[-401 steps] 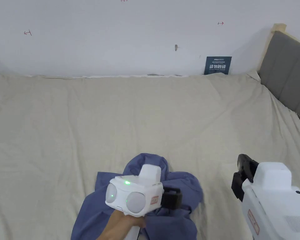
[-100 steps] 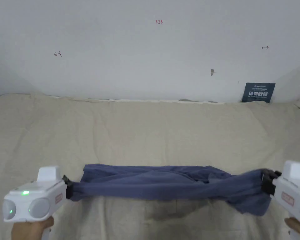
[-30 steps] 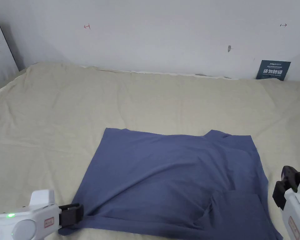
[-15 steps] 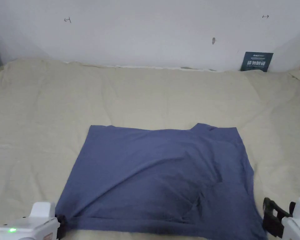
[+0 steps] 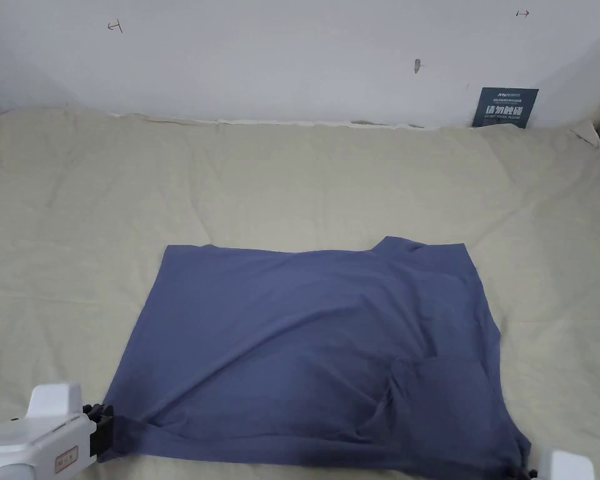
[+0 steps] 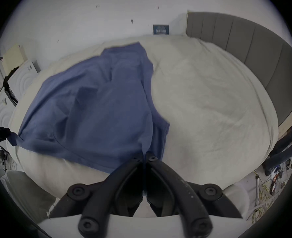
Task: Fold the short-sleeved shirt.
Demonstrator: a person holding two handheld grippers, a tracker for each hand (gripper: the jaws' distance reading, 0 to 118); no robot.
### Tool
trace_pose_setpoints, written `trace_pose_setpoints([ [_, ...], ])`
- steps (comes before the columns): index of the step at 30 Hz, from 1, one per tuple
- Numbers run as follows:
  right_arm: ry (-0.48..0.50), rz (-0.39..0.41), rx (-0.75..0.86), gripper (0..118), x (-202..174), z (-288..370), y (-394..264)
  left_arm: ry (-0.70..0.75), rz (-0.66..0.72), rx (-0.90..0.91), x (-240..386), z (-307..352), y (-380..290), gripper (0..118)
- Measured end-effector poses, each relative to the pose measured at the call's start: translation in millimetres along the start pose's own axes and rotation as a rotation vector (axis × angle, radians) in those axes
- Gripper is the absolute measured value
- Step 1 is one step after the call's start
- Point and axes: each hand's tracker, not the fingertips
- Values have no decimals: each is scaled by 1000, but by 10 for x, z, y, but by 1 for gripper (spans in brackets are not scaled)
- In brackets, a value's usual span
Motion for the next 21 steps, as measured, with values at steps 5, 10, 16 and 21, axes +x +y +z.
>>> trace_pose_setpoints([
  [5,9,-12,108,4,20,283,410,-4,36,61,-66,-45,332,1],
  [10,4,-24,170,4,-66,209,710,-15,50,100,-79,-131,617,1],
  [16,-12,9,210,4,-201,-50,1279,11,41,135,6,-394,1062,1],
  [21,-52,10,171,4,-185,-606,1607,65,5,99,63,-876,1351,1],
])
